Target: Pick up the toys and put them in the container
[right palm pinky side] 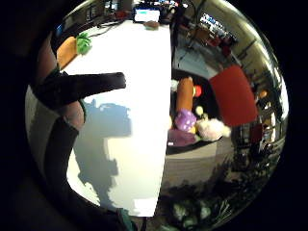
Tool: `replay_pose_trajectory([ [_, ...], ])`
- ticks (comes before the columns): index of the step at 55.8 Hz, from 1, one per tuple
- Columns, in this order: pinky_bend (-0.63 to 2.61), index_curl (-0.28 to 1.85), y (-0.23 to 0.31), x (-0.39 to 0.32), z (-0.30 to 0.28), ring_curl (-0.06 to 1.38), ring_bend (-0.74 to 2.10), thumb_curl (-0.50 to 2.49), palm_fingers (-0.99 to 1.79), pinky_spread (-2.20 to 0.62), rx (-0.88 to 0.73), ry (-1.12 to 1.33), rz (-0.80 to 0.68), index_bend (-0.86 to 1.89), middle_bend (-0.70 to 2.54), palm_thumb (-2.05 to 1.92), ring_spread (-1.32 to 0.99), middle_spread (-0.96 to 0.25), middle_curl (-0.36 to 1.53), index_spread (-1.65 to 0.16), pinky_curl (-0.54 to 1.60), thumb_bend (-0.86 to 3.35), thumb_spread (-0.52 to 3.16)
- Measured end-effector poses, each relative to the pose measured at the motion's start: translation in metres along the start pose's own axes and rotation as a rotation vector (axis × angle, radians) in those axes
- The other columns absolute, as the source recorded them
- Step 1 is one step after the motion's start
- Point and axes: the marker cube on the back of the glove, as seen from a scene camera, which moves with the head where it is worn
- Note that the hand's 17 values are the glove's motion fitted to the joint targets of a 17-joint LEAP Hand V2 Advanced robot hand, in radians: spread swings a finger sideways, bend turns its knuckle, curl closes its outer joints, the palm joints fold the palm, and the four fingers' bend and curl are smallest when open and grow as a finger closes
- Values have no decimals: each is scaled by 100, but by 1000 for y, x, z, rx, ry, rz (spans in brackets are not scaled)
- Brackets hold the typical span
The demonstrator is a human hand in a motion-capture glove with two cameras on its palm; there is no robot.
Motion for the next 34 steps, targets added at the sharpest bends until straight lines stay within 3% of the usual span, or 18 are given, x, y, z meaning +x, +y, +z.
replay_pose_trajectory([
  [17,109,61,-111,-143,-34,59,120,64,77,-43,1,31,-557,46,61,65,-38,-25,70,-23,59,50,100],
  [25,115,70,-159,-208,-20,63,125,69,70,-43,-76,0,-705,53,66,65,-38,-27,80,-22,63,48,94],
  [34,121,78,-203,-254,18,68,131,75,62,-43,-75,104,-718,58,70,66,-38,-29,90,-22,67,46,90],
])
